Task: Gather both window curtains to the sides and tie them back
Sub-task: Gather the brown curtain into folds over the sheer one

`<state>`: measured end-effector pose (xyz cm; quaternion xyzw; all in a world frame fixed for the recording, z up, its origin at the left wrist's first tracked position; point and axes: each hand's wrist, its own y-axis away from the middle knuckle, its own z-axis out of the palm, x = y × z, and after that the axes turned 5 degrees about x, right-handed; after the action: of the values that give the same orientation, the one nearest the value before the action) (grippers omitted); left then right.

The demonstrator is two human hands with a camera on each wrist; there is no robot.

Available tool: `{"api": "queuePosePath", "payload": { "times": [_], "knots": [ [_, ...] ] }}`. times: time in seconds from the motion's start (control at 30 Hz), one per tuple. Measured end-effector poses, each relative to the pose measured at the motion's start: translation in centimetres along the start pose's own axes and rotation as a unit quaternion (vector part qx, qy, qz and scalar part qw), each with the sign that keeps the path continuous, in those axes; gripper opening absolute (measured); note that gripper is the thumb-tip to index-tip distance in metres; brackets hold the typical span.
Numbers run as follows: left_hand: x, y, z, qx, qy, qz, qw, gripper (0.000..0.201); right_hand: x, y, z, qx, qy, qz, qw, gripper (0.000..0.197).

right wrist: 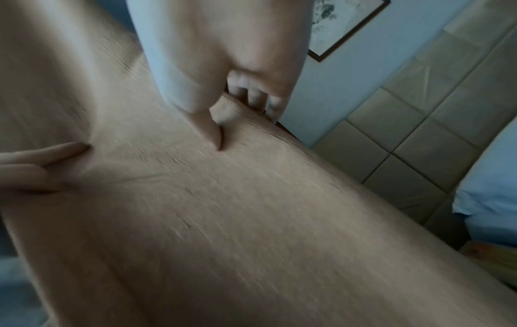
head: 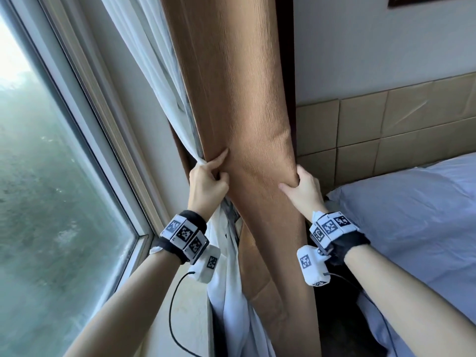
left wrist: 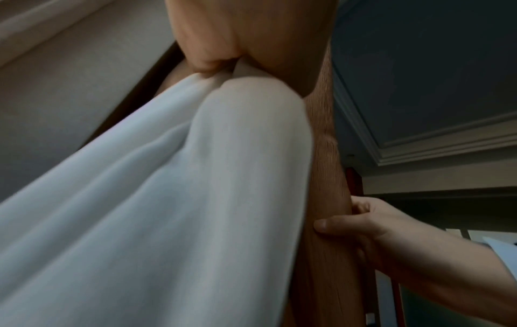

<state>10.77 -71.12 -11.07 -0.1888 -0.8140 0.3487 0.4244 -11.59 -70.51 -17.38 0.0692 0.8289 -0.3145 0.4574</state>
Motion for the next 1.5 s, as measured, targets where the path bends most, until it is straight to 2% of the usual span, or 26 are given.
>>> {"api": "queuePosePath", "payload": {
  "times": [0.03,0.1,0.2,0.37,0.43,0.5,0.53,0.57,0.67,0.8,0.87,0.93,0.97,1.03,1.07,1.17,1.23,1.3,1.33,1.4,1.47,1.5],
  "knots": [
    [0.2,0.0,0.0,0.004,0.016,-0.018,1.0,0.056,0.0,0.2,0.2,0.012,0.004,-0.005,1.0,0.022],
    [0.3,-0.1,-0.1,0.013,0.041,-0.048,0.998,0.053,0.0,0.5,0.3,0.008,0.004,-0.01,1.0,0.015],
    [0.3,-0.2,-0.1,0.023,0.053,-0.069,0.996,0.045,0.2,0.4,0.4,-0.012,0.007,-0.003,1.0,0.016],
    [0.2,-0.6,0.2,0.003,0.032,-0.062,0.998,0.051,0.7,0.3,0.3,-0.012,0.016,0.01,1.0,0.024],
    [0.3,-0.6,0.4,0.004,0.013,-0.055,0.998,0.052,0.4,0.8,0.2,0.006,0.043,-0.022,0.999,0.024],
    [0.4,-0.6,0.7,0.002,0.001,-0.05,0.999,0.053,-0.3,1.9,0.1,0.042,0.082,-0.074,0.993,0.014],
    [0.6,-0.7,0.8,0.0,-0.005,-0.05,0.999,0.053,-0.7,2.5,0.2,0.051,0.108,-0.099,0.988,0.015],
    [0.8,-0.7,1.0,-0.002,-0.006,-0.05,0.999,0.053,-1.0,3.1,0.2,0.046,0.139,-0.118,0.982,0.025],
    [1.2,-0.8,1.5,-0.004,-0.006,-0.053,0.999,0.053,-2.0,4.9,1.1,-0.019,0.212,-0.169,0.962,0.053],
    [1.6,-0.5,2.0,-0.008,-0.002,-0.03,1.0,0.047,-3.1,6.0,3.7,-0.079,0.233,-0.218,0.944,0.074],
    [1.9,0.0,2.0,0.005,0.024,-0.035,0.999,0.041,-3.6,6.3,5.0,-0.095,0.211,-0.214,0.949,0.068],
    [2.0,0.2,1.7,0.009,0.054,-0.041,0.998,0.046,-4.1,6.5,5.6,-0.128,0.161,-0.191,0.96,0.057],
    [1.9,0.2,1.5,0.005,0.057,-0.038,0.998,0.042,-4.2,6.6,5.8,-0.137,0.155,-0.203,0.957,0.059],
    [1.0,-0.1,1.2,0.006,0.027,-0.019,0.999,0.016,-4.1,6.8,5.7,-0.148,0.169,-0.251,0.942,0.068],
    [0.3,-0.2,1.1,0.009,0.004,-0.018,1.0,0.01,-3.9,6.8,5.7,-0.164,0.161,-0.261,0.938,0.071],
    [-1.4,-0.7,0.7,0.003,-0.053,-0.021,0.998,0.017,-2.9,5.3,5.2,-0.213,0.053,-0.23,0.948,0.058],
    [-2.1,-0.9,0.0,-0.021,-0.078,-0.012,0.997,0.01,-1.7,3.4,4.7,-0.151,0.001,-0.201,0.968,0.046],
    [-2.6,-1.0,-0.6,-0.039,-0.088,-0.004,0.995,0.003,-0.3,1.2,3.7,-0.053,-0.007,-0.16,0.986,0.048],
    [-2.8,-1.0,-0.9,-0.042,-0.091,0.004,0.995,0.013,0.2,0.1,3.2,-0.004,0.011,-0.136,0.991,0.055],
    [-2.8,-1.0,-1.3,-0.048,-0.087,0.019,0.995,0.052,1.1,-1.9,2.1,0.065,0.059,-0.082,0.993,0.077],
    [-2.3,-0.7,-1.5,-0.045,-0.072,0.023,0.996,0.091,1.3,-3.3,1.3,0.034,0.042,-0.006,0.999,0.097],
    [-2.1,-0.5,-1.5,-0.041,-0.069,0.027,0.996,0.101,1.4,-3.7,1.2,-0.004,0.01,0.026,1.0,0.102]
  ]
}}
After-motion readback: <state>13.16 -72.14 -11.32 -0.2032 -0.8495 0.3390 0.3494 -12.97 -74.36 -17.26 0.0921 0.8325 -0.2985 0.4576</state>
